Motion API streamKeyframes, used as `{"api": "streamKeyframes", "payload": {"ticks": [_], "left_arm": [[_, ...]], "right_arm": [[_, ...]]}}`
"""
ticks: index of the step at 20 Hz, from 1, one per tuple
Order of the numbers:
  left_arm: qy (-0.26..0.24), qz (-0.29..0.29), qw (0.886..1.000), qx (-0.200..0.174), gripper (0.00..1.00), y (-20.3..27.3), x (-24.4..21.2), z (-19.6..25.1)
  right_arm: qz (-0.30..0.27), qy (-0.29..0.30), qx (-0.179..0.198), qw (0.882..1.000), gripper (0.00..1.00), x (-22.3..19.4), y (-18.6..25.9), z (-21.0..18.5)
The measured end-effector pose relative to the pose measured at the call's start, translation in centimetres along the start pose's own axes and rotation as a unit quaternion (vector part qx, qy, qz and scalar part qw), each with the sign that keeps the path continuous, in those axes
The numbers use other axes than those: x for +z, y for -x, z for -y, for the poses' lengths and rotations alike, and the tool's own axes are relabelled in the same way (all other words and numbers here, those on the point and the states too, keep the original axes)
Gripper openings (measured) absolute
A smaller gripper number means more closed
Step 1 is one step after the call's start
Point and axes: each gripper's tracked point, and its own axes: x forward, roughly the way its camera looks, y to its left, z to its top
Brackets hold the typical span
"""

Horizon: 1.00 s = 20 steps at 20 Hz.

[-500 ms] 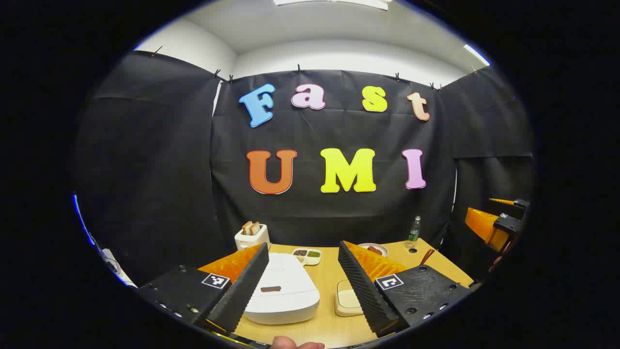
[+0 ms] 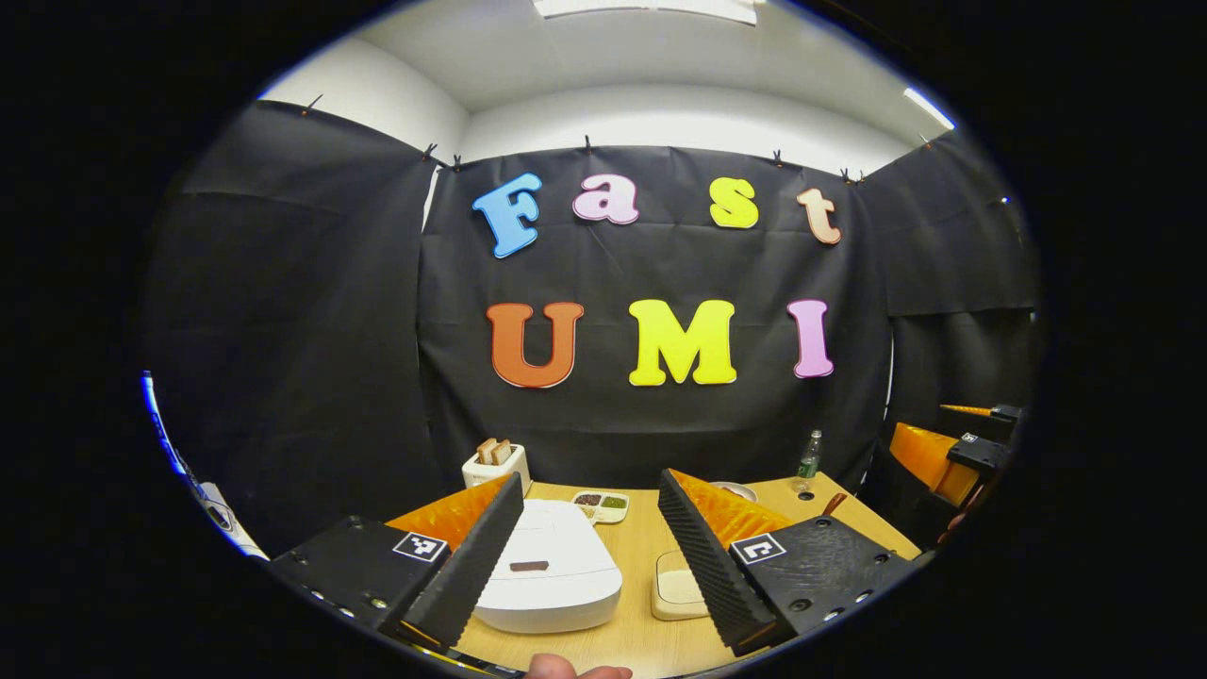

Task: Close the left gripper, press the button to open the rice cooker; take a wooden spoon from the chopstick holder with the right hand, scoop a spoonful of rice and pour it into the rice cooker, then put the wooden spoon back into the chopstick holder.

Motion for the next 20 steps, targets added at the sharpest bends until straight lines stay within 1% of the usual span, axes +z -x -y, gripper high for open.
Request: {"api": "streamKeyframes", "payload": {"ticks": [5,6,8,9,12,13,14,15,16,20], "left_arm": [[0.001,-0.004,1.0,0.01,0.94,0.1,-0.4,-0.3],[0.001,-0.004,1.0,0.009,0.94,0.2,-0.6,-0.2],[0.001,-0.005,1.0,0.01,0.94,0.3,-0.8,-0.2],[0.0,-0.005,1.0,0.011,0.94,0.3,-0.9,-0.2],[0.003,-0.009,1.0,0.018,0.94,0.2,-1.2,-0.2],[0.01,-0.015,1.0,0.02,0.94,0.3,-1.5,-0.2],[0.014,-0.017,1.0,0.022,0.94,0.4,-1.6,-0.1],[0.017,-0.019,0.999,0.022,0.94,0.4,-1.8,0.0],[0.018,-0.021,0.999,0.022,0.94,0.3,-1.9,0.1],[0.006,-0.039,0.999,0.023,0.94,-0.7,-3.0,-0.4]], "right_arm": [[-0.004,-0.005,0.006,1.0,0.99,0.0,-0.3,0.0],[-0.005,-0.005,0.006,1.0,0.96,0.0,-0.3,0.1],[-0.006,-0.005,0.005,1.0,0.99,0.1,-0.3,0.3],[-0.006,-0.005,0.005,1.0,0.96,0.1,-0.3,0.3],[-0.009,-0.006,0.006,1.0,0.96,0.4,-0.3,0.4],[-0.011,-0.011,0.007,1.0,0.99,0.4,-0.3,0.4],[-0.012,-0.015,0.006,1.0,0.99,0.4,-0.3,0.5],[-0.011,-0.019,0.003,1.0,0.96,0.4,-0.3,0.8],[-0.011,-0.021,-0.001,1.0,0.99,0.3,-0.3,1.1],[-0.025,-0.017,-0.011,0.999,0.99,-1.0,-0.4,2.2]]}}
